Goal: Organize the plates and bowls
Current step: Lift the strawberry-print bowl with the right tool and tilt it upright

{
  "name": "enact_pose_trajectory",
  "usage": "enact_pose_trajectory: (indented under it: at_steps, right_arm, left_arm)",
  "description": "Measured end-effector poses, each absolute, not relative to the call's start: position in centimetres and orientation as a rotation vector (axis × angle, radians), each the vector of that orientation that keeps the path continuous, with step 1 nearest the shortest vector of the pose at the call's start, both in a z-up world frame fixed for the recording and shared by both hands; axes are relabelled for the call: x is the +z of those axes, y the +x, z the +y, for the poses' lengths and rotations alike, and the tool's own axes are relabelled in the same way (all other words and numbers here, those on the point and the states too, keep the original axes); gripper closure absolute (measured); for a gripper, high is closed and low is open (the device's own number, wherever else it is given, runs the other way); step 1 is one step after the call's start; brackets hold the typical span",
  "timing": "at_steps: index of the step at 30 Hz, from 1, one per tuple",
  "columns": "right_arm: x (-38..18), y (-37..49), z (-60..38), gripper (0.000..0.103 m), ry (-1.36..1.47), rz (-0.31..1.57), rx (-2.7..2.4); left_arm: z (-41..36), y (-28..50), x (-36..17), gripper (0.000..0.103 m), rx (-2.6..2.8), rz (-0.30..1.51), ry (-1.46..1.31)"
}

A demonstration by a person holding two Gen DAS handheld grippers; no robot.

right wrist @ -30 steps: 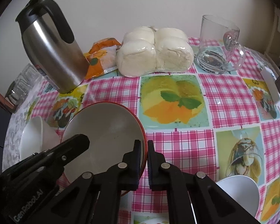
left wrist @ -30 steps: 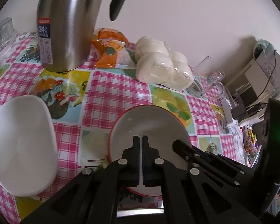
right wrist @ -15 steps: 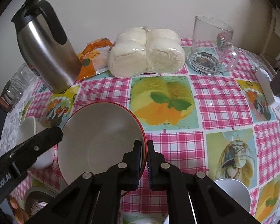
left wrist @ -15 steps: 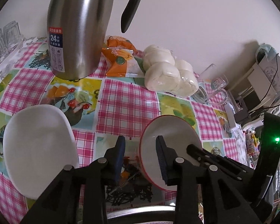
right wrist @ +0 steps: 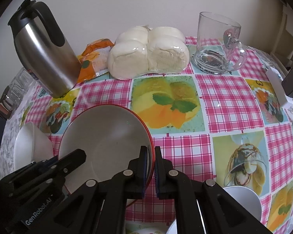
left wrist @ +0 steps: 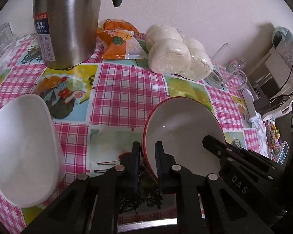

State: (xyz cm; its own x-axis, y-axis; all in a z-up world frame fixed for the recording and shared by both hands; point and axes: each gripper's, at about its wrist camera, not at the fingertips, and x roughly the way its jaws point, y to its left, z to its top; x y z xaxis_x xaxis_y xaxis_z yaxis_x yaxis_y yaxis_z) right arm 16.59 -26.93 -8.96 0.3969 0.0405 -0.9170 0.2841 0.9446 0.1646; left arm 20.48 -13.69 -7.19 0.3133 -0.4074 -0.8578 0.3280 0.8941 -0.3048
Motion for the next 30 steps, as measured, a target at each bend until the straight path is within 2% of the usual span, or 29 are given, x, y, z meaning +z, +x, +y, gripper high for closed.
enact_pose_trajectory:
  at_steps: [18,30]
  right_arm:
    - [-10.5,17.1,-26.4,0.092,0.318,1.202,-0.177]
    - [-8.4,16.1,-27.0,0.092,0.397,1.132,-0.169]
  left_arm:
    - [-13.6,21.0,-7.7,0.087,-0.49,1.167,-0.12]
    - [-13.2,20.5,-5.4,0.087,-0.509,1.109,-0.127]
